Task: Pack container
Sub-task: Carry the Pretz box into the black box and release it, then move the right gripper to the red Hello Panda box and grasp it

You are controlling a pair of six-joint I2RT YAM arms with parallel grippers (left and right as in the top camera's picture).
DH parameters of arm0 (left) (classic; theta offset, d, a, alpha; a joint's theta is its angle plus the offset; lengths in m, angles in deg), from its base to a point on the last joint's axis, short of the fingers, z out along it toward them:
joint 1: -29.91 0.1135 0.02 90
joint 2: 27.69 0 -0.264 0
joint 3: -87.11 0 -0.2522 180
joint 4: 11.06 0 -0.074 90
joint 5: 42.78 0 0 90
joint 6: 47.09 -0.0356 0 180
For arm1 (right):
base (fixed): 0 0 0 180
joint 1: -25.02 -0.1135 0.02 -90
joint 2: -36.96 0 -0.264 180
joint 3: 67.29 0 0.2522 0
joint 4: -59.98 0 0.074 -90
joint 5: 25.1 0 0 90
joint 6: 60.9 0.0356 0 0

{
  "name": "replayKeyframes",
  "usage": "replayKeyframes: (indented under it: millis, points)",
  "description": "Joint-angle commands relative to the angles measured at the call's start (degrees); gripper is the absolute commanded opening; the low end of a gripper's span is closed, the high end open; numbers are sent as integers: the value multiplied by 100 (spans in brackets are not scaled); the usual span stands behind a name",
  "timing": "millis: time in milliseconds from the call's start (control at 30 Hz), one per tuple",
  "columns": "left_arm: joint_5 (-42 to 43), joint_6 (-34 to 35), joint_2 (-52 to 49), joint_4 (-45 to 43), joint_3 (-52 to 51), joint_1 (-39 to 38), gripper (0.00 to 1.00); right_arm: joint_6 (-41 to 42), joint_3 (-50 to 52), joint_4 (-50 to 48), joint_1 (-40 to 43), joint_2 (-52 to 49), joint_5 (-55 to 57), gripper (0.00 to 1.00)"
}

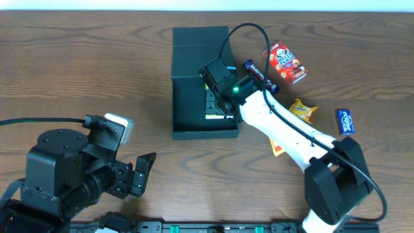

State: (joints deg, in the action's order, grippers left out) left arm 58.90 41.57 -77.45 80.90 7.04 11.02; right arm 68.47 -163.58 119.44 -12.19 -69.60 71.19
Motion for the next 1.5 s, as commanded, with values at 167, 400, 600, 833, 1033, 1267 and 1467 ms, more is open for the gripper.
replayKeyframes:
  millis: [167,400,600,833,1033,1267,1467]
  points:
    - [35,-39,-4,9,98,2,95,177,-68,334,-37,-203,94,56]
    - [35,-39,-4,9,98,2,95,173,-68,306,-37,-216,142,85]
    - [35,-39,-4,9,98,2,95,173,-103,201,-31,-179,116,85]
    - [35,-39,-4,9,98,2,95,-184,-413,188,-20,225,109,85]
    - [35,-39,-4,9,98,2,95,-883,-643,120,105,632,612,91]
    - [35,-39,-4,9,98,2,95,-2218,-647,-74,780,874,1086,95]
    - [35,-39,-7,9,98,2,95,-3711,-645,-267,1674,874,1047,98]
